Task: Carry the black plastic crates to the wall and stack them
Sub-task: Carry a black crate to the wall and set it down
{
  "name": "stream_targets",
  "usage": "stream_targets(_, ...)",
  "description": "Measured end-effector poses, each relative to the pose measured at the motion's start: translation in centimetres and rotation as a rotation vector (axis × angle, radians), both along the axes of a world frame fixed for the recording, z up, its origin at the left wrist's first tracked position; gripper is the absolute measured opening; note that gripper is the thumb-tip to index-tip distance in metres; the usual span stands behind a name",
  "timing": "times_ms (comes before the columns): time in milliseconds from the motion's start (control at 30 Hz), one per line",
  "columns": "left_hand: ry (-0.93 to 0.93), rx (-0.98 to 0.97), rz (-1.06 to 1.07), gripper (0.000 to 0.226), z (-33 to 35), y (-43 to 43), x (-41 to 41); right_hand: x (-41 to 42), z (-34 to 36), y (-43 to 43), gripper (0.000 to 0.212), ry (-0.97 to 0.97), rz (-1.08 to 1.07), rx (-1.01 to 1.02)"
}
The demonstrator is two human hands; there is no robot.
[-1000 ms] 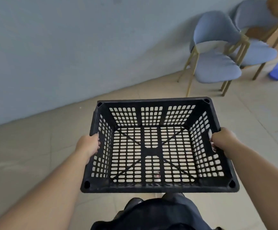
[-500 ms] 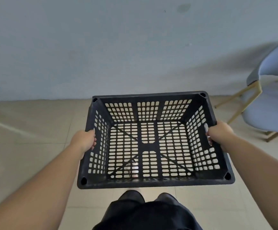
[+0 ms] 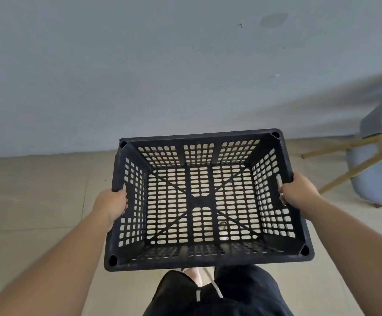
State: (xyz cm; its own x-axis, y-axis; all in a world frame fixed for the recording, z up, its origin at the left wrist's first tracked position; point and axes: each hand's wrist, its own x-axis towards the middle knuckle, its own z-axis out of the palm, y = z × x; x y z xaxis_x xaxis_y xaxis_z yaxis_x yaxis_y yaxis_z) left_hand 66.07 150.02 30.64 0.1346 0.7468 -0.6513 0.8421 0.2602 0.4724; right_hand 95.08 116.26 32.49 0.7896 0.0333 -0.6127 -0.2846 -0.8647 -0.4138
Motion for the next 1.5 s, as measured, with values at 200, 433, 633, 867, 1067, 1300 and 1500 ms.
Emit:
stream_targets(200, 0.036, 0.012, -0.018, 0.026, -3.1, 4.9, 7.9, 8.3, -3.5, 5.4, 0.022, 0.049, 0.013, -0.030)
stream_targets(433, 0.077, -0.011, 0.016, 0.023, -8.8, 9.7, 14.2, 15.7, -9.4, 11.3, 0.024, 0.087, 0.018, -0.074)
stream_targets(633, 0.070, -0.052, 0.073, 0.024, -18.6, 13.8, 17.1, 19.0, -18.5, 15.6, 0.025, 0.123, 0.002, -0.083)
stream_targets(867, 0.055, -0.075, 0.085, 0.026, -35.8, 16.6, 20.1, 21.5, -34.7, 18.1, 0.034, 0.133, -0.066, -0.099)
stream_targets(1067, 0.021, -0.105, 0.108, 0.032, -49.0, 18.2, 22.3, 22.5, -46.7, 18.6, 0.039, 0.133, -0.104, -0.088)
stream_targets(1300, 0.005, -0.099, 0.097, 0.030, -58.3, 18.8, 24.9, 25.1, -56.3, 19.4, 0.044, 0.138, -0.136, -0.073)
stream_targets(1500, 0.025, -0.108, 0.075, 0.032, -61.8, 20.1, 26.3, 27.0, -60.7, 20.5, 0.044, 0.140, -0.124, -0.061)
